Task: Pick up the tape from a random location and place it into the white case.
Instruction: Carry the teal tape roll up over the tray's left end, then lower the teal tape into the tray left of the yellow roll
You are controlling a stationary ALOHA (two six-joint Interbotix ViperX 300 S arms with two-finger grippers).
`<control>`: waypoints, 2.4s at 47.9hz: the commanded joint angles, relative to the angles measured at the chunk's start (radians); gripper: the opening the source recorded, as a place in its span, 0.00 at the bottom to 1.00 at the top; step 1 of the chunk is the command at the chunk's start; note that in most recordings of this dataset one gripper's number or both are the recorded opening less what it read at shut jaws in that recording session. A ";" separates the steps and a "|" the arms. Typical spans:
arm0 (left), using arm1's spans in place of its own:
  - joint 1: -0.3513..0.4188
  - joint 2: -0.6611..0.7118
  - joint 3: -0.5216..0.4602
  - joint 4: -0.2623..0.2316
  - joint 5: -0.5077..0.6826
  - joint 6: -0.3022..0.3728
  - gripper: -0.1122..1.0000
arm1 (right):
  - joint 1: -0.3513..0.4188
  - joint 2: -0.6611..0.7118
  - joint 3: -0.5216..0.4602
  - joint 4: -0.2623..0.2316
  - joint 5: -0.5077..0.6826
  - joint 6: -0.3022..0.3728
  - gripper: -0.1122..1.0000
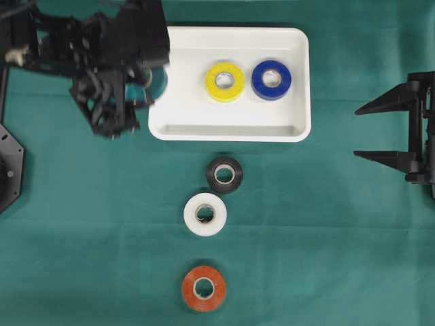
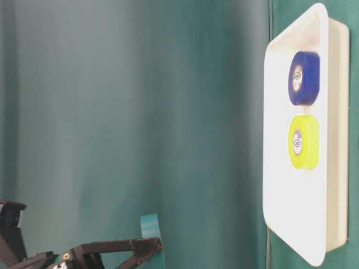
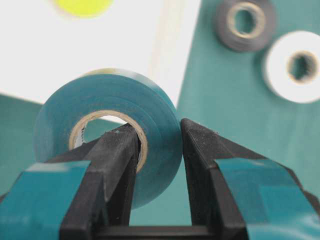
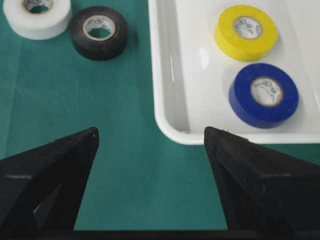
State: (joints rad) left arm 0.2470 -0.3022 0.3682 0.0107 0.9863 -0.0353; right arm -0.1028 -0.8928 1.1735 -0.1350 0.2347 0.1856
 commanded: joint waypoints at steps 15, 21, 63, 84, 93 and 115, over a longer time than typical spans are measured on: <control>0.193 -0.006 -0.005 0.006 -0.008 0.003 0.31 | 0.002 0.005 -0.023 -0.002 -0.003 -0.002 0.85; 0.198 0.003 -0.008 0.006 -0.018 0.003 0.31 | 0.002 0.005 -0.025 -0.002 -0.003 -0.002 0.85; 0.183 0.216 -0.212 0.006 -0.037 0.044 0.31 | 0.002 0.005 -0.025 -0.002 -0.003 -0.002 0.85; 0.178 0.215 -0.210 0.005 -0.035 0.046 0.31 | 0.000 0.005 -0.025 -0.002 -0.003 -0.002 0.85; 0.176 0.215 -0.209 0.006 -0.032 0.046 0.31 | 0.000 0.005 -0.025 -0.002 -0.003 -0.002 0.85; 0.169 0.219 -0.190 0.005 -0.034 0.044 0.31 | 0.000 0.005 -0.025 -0.002 -0.002 -0.002 0.85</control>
State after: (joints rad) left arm 0.4203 -0.0675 0.1871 0.0138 0.9603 0.0092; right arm -0.1028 -0.8928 1.1735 -0.1350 0.2362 0.1856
